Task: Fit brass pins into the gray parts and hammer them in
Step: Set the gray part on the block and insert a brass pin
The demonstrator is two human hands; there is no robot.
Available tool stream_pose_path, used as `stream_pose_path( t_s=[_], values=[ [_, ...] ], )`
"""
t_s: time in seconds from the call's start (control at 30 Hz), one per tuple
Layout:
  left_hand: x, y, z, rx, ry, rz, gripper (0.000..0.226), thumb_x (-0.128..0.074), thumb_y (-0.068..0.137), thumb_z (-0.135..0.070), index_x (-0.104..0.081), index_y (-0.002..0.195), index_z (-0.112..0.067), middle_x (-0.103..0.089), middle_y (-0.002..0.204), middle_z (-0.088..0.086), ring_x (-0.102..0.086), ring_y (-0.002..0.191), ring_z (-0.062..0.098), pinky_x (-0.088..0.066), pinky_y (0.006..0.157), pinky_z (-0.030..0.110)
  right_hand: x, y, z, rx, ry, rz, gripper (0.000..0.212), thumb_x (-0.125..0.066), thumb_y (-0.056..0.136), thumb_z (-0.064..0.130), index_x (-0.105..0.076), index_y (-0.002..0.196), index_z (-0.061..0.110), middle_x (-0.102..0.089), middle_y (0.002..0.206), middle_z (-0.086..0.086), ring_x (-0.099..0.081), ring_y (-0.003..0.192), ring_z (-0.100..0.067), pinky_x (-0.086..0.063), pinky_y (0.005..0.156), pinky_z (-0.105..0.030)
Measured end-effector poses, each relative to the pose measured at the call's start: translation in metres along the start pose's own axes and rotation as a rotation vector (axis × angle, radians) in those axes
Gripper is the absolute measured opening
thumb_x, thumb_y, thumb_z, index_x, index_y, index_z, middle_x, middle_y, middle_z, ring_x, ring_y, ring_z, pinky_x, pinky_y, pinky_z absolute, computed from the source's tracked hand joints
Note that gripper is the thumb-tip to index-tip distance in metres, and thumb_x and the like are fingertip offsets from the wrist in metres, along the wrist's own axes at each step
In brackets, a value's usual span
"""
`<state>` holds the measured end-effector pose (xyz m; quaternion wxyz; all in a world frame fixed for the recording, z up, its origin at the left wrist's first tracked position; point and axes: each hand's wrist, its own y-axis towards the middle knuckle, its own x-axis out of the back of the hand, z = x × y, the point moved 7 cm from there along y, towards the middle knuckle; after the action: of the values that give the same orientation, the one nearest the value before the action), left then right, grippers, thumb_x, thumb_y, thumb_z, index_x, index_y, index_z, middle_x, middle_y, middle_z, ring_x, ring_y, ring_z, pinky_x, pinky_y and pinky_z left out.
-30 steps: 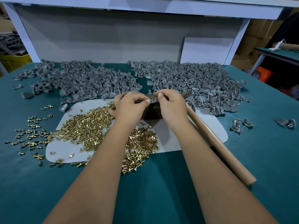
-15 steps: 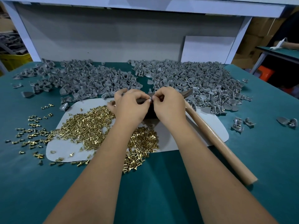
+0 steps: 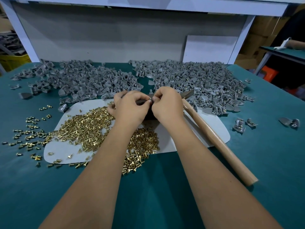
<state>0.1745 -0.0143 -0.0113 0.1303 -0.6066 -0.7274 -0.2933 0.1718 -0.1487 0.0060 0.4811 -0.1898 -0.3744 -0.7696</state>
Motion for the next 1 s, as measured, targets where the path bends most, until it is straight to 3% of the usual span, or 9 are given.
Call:
stream_pose_path(
  t_s=[0.17, 0.27, 0.33, 0.43, 0.53, 0.7, 0.8, 0.87, 1.0],
  values=[
    [0.003, -0.004, 0.0, 0.019, 0.103, -0.055, 0.011, -0.065, 0.089, -0.044, -0.063, 0.078, -0.045, -0.056, 0.102, -0.027, -0.033, 0.132, 0.014, -0.019, 0.106, 0.05, 0.001, -0.003, 0.001, 0.075, 0.043, 0.036, 0.01, -0.057, 0.09, 0.013, -0.061, 0.081, 0.015, -0.056, 0.089, 0.003, -0.051, 0.088, -0.017, -0.035, 0.069, -0.03],
    [0.002, -0.003, 0.001, 0.011, 0.098, -0.057, 0.016, -0.066, 0.089, -0.044, -0.061, 0.074, -0.047, -0.051, 0.09, -0.033, -0.031, 0.128, 0.014, -0.018, 0.107, 0.051, 0.013, -0.005, -0.004, 0.0, 0.245, 0.117, 0.012, -0.053, 0.093, 0.017, -0.064, 0.094, 0.022, -0.062, 0.09, 0.008, -0.055, 0.08, -0.007, -0.04, 0.064, -0.023],
    [0.001, -0.003, 0.002, 0.017, 0.063, -0.056, 0.019, -0.067, 0.089, -0.043, -0.06, 0.072, -0.048, -0.048, 0.087, -0.036, -0.031, 0.126, 0.014, -0.017, 0.107, 0.05, 0.031, -0.008, -0.012, -0.063, 0.307, 0.067, 0.014, -0.051, 0.094, 0.022, -0.063, 0.099, 0.027, -0.062, 0.09, 0.013, -0.056, 0.078, -0.003, -0.04, 0.062, -0.023],
    [-0.002, -0.001, 0.004, 0.038, 0.044, -0.039, 0.02, -0.066, 0.089, -0.045, -0.06, 0.07, -0.047, -0.05, 0.093, -0.033, -0.03, 0.127, 0.014, -0.014, 0.103, 0.046, 0.066, -0.013, -0.027, -0.098, -0.065, -0.086, 0.016, -0.048, 0.093, 0.025, -0.064, 0.09, 0.023, -0.063, 0.087, 0.004, -0.055, 0.076, -0.017, -0.034, 0.056, -0.023],
    [-0.003, -0.001, 0.006, 0.053, 0.04, -0.023, 0.021, -0.066, 0.089, -0.046, -0.06, 0.068, -0.046, -0.051, 0.103, -0.03, -0.029, 0.127, 0.015, -0.013, 0.101, 0.046, 0.078, -0.024, -0.043, -0.165, -0.483, -0.047, 0.024, -0.047, 0.092, 0.029, -0.063, 0.09, 0.012, -0.062, 0.094, -0.011, -0.057, 0.088, -0.033, -0.041, 0.066, -0.03],
    [-0.003, -0.003, 0.005, 0.034, 0.068, -0.032, 0.016, -0.064, 0.089, -0.048, -0.06, 0.074, -0.046, -0.054, 0.112, -0.028, -0.03, 0.128, 0.017, -0.016, 0.108, 0.053, 0.061, -0.039, -0.06, -0.21, -0.644, 0.098, 0.025, -0.049, 0.095, 0.022, -0.06, 0.113, 0.008, -0.059, 0.111, -0.014, -0.054, 0.105, -0.032, -0.035, 0.069, -0.032],
    [-0.002, -0.005, 0.004, 0.038, 0.1, -0.05, 0.012, -0.064, 0.09, -0.048, -0.061, 0.078, -0.045, -0.058, 0.121, -0.025, -0.03, 0.13, 0.017, -0.017, 0.108, 0.055, 0.06, -0.037, -0.065, -0.241, -0.552, 0.084, 0.025, -0.052, 0.093, 0.019, -0.057, 0.113, 0.004, -0.06, 0.108, -0.015, -0.058, 0.096, -0.031, -0.037, 0.064, -0.03],
    [-0.003, -0.006, 0.002, 0.035, 0.114, -0.061, 0.009, -0.063, 0.09, -0.047, -0.063, 0.082, -0.044, -0.06, 0.122, -0.024, -0.03, 0.13, 0.018, -0.018, 0.107, 0.053, 0.063, -0.037, -0.062, -0.243, -0.517, 0.048, 0.02, -0.053, 0.093, 0.017, -0.05, 0.108, 0.004, -0.062, 0.102, -0.014, -0.057, 0.08, -0.03, -0.033, 0.054, -0.027],
    [-0.003, -0.007, 0.002, 0.043, 0.107, -0.063, 0.009, -0.062, 0.09, -0.046, -0.063, 0.082, -0.043, -0.06, 0.122, -0.023, -0.03, 0.131, 0.019, -0.017, 0.104, 0.049, 0.083, -0.036, -0.048, -0.178, -0.496, -0.121, 0.02, -0.053, 0.093, 0.016, -0.033, 0.093, 0.013, -0.049, 0.064, -0.001, -0.033, 0.047, -0.016, -0.016, 0.042, -0.025]
  ],
)
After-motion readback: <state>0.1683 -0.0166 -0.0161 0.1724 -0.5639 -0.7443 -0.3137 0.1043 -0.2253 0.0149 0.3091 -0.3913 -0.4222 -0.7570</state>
